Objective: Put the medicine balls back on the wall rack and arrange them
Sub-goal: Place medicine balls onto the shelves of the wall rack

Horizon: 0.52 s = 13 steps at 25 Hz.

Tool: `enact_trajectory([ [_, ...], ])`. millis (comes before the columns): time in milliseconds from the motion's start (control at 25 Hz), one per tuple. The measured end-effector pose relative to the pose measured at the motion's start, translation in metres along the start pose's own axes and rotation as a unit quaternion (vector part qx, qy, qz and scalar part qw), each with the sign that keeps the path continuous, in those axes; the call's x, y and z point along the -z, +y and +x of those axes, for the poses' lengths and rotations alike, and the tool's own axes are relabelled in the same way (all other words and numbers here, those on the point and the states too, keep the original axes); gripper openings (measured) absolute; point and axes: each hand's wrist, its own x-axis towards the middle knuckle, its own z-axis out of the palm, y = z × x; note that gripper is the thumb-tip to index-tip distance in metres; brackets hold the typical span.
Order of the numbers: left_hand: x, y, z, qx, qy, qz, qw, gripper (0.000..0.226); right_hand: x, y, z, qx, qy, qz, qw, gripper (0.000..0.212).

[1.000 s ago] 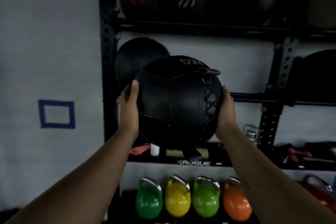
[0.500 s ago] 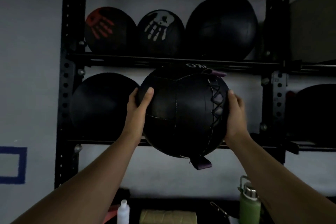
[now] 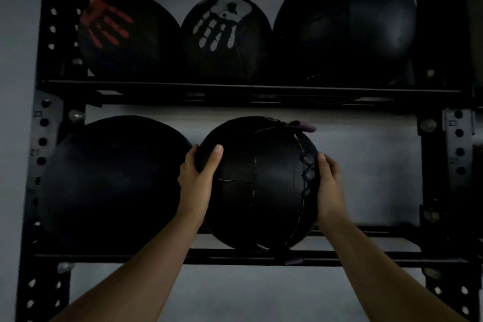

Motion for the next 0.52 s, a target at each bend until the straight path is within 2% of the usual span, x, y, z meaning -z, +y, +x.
enact_trajectory([
  [160, -0.029, -0.035, 0.023, -0.048, -0.044, 0.078, 0.995, 0.1, -0.001, 0.041, 0.017, 0.06, -0.047, -0.095, 0.993, 0.041],
  [240, -0.038, -0.051, 0.028, -0.05, -0.014, 0.099, 0.994, 0.098, -0.01, 0.047, 0.02, 0.089, -0.052, -0.154, 0.983, 0.05],
  [360, -0.048, -0.068, 0.029, -0.086, 0.06, 0.11, 0.988, 0.084, -0.011, 0.049, 0.023, 0.091, -0.051, -0.181, 0.978, 0.067],
  [520, -0.049, -0.065, 0.028, -0.091, 0.07, 0.128, 0.985, 0.083, -0.005, 0.048, 0.025, 0.09, -0.081, -0.189, 0.974, 0.057],
])
